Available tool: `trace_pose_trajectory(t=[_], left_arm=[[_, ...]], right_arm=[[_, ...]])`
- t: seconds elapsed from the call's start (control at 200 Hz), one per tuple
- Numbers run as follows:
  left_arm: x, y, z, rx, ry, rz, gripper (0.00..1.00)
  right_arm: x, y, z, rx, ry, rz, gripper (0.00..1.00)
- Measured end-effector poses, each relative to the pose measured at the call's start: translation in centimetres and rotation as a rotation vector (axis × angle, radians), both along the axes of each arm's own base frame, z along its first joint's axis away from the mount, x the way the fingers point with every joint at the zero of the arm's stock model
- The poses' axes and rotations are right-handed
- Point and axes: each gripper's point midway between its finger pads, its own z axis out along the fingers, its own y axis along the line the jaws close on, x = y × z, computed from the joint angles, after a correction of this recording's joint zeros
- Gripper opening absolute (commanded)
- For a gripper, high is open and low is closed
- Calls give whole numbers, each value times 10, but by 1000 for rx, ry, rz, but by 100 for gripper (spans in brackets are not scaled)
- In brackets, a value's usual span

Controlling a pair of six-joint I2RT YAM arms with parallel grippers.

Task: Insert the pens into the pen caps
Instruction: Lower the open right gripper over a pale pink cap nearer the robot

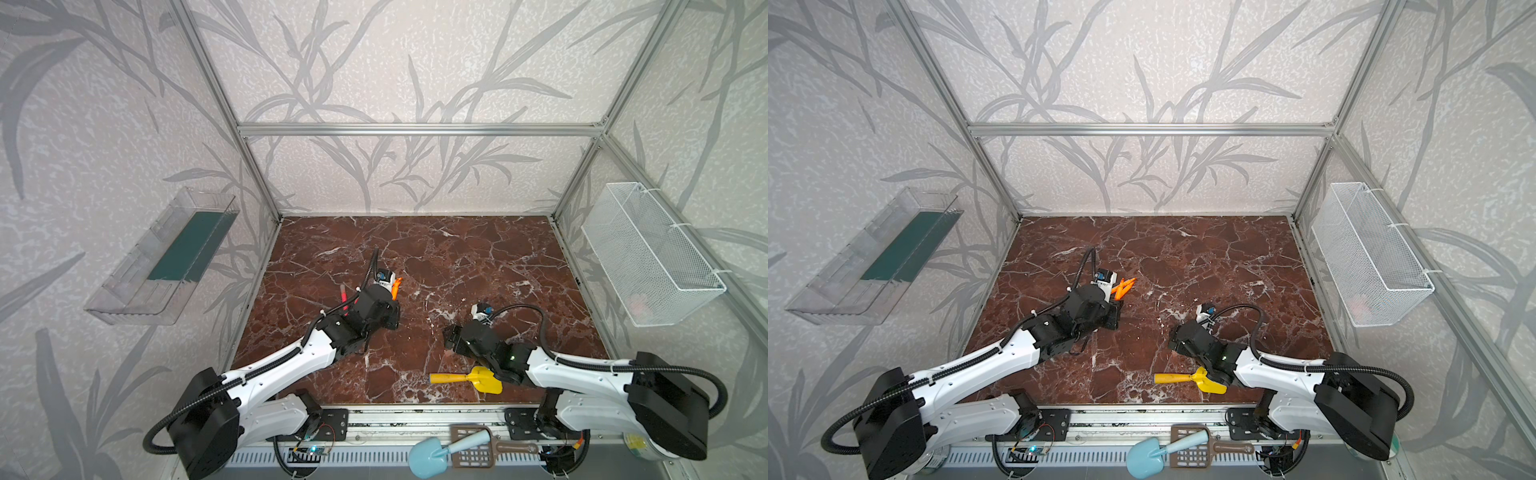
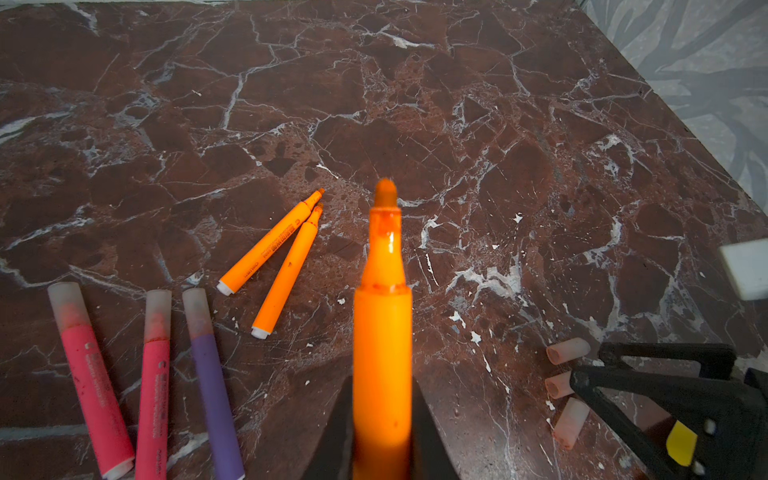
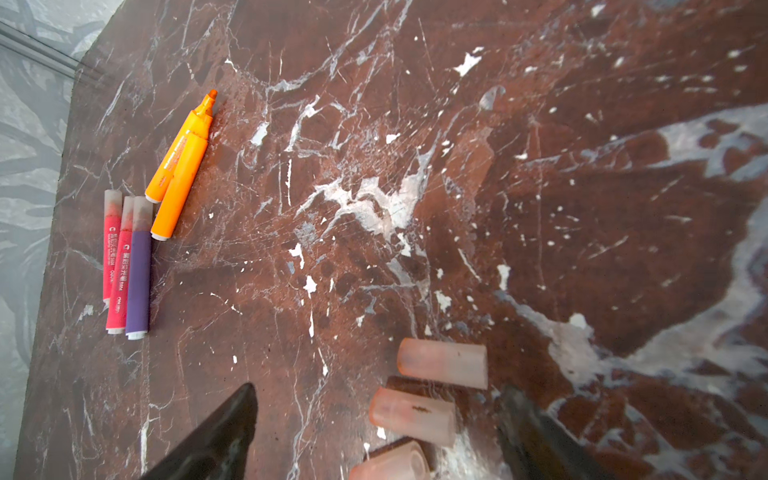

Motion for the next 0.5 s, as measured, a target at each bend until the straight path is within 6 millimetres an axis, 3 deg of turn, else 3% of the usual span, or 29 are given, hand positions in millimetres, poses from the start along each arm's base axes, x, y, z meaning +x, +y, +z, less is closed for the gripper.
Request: trace_pose_trajectory(t=[0.15, 0.5], left_arm=[[0, -1, -4, 6, 10, -3, 0], [0, -1, -5, 9, 13, -3, 0]], right_arm=[[2, 1, -12, -9, 18, -12, 89], [22, 18, -12, -12, 3, -30, 88]])
